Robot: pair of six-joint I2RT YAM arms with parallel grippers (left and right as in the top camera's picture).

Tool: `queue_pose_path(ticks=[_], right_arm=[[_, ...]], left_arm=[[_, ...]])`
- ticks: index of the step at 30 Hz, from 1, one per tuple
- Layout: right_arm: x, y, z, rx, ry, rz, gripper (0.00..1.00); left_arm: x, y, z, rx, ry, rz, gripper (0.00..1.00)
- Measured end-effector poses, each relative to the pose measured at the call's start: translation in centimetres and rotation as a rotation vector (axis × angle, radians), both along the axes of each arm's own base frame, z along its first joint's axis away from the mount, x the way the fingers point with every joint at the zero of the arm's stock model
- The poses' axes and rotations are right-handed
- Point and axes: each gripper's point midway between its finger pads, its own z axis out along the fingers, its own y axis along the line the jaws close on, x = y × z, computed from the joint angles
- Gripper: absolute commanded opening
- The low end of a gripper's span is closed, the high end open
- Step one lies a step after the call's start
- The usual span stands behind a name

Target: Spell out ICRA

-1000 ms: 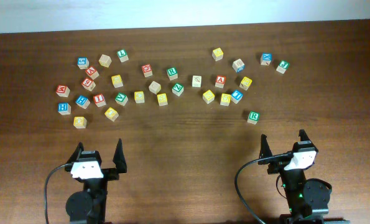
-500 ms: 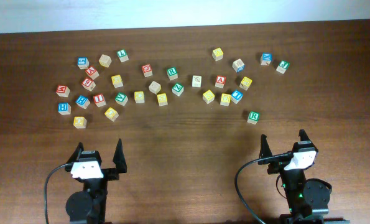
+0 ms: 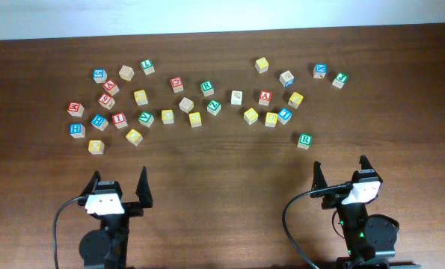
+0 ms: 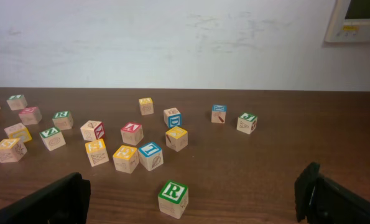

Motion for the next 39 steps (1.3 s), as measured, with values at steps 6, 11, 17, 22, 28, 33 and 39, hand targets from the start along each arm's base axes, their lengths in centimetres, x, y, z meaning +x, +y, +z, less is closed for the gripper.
queue_pose_path(ticks=[6, 11, 17, 22, 28, 33, 39], right_arm=[[0.0, 0.0, 0.0, 0.001, 0.000, 0.000, 0.98], [0.0, 0.0, 0.0, 0.000, 0.000, 0.000, 0.98], [0.0, 0.0, 0.0, 0.001, 0.001, 0.000, 0.98], [0.0, 0.0, -0.1, 0.001, 0.004, 0.000, 0.98], [0.0, 0.0, -0.2, 0.001, 0.008, 0.000, 0.98], [0.0, 0.0, -0.2, 0.001, 0.008, 0.000, 0.98], [0.0, 0.0, -0.2, 0.001, 0.008, 0.000, 0.98]], left_arm=[[0.0, 0.0, 0.0, 0.000, 0.000, 0.000, 0.99], [-0.1, -2.7, 0.5, -0.083, -0.017, -0.153, 0.99], [-4.2, -11.1, 7.5, -0.233, -0.236, -0.712, 0.99], [-6.5, -9.7, 17.0, -0.184, -0.498, -0.645, 0.99], [-1.6, -6.9, 22.0, -0.122, 0.070, -0.397, 0.99], [3.4, -6.7, 16.3, -0.203, 0.662, -0.384, 0.99], [6.2, -2.5, 3.3, -0.254, 1.336, -0.074, 0.99]])
